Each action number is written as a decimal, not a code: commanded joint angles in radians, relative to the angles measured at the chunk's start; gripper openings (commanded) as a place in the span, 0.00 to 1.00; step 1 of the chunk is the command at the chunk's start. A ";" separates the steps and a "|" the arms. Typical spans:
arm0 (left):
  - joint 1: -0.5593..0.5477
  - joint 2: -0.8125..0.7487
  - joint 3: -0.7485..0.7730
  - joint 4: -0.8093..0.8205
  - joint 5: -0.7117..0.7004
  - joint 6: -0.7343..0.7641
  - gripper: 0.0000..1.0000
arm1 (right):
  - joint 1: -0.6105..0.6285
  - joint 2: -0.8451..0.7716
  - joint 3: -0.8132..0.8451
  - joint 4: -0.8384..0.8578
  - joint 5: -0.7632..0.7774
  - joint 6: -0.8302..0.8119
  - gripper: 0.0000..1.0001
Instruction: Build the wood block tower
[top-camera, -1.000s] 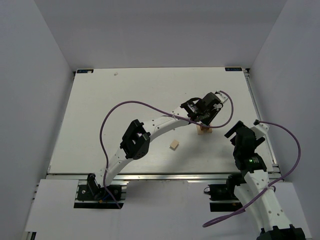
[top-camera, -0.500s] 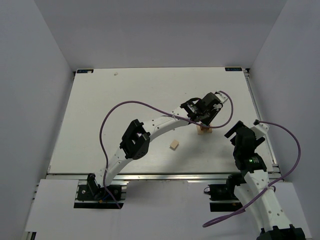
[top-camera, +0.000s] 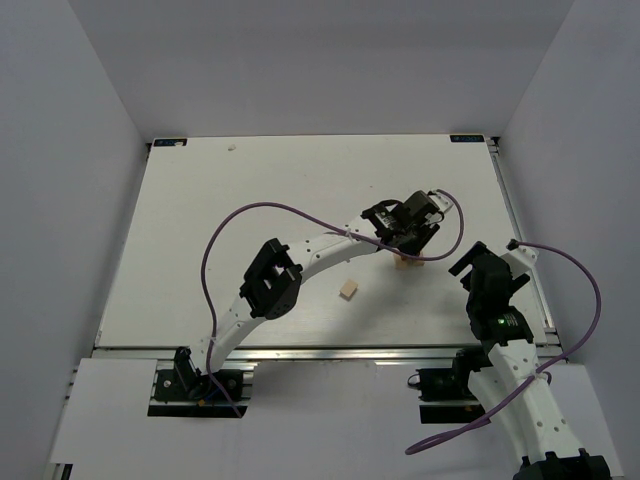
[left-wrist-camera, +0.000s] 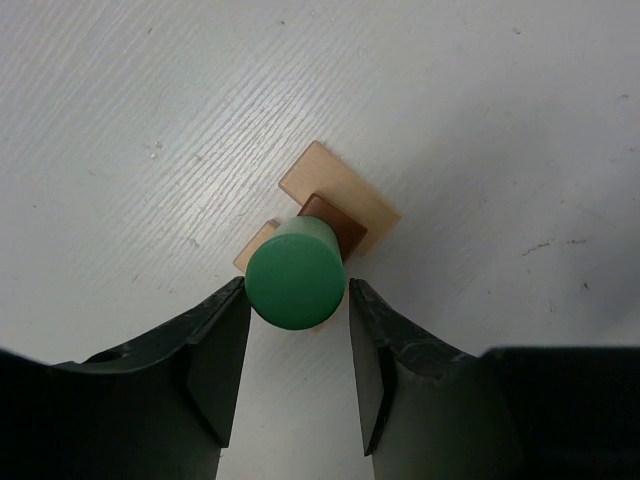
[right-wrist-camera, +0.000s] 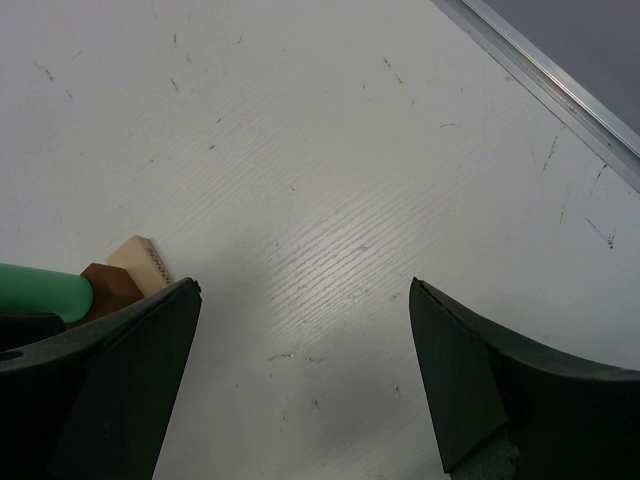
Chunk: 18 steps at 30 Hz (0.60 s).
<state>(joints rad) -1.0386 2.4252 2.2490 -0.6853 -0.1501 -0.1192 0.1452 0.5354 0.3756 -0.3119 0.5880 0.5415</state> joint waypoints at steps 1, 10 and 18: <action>-0.009 -0.075 -0.006 -0.005 0.001 0.004 0.56 | -0.003 -0.009 -0.010 0.037 -0.001 -0.014 0.89; -0.009 -0.107 -0.026 0.001 0.009 0.004 0.98 | -0.003 -0.012 -0.010 0.036 -0.001 -0.014 0.89; -0.009 -0.182 -0.069 0.027 0.023 0.019 0.98 | -0.004 -0.022 -0.009 0.043 -0.011 -0.023 0.89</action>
<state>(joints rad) -1.0393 2.3856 2.1849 -0.6796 -0.1455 -0.1146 0.1452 0.5262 0.3653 -0.3099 0.5751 0.5377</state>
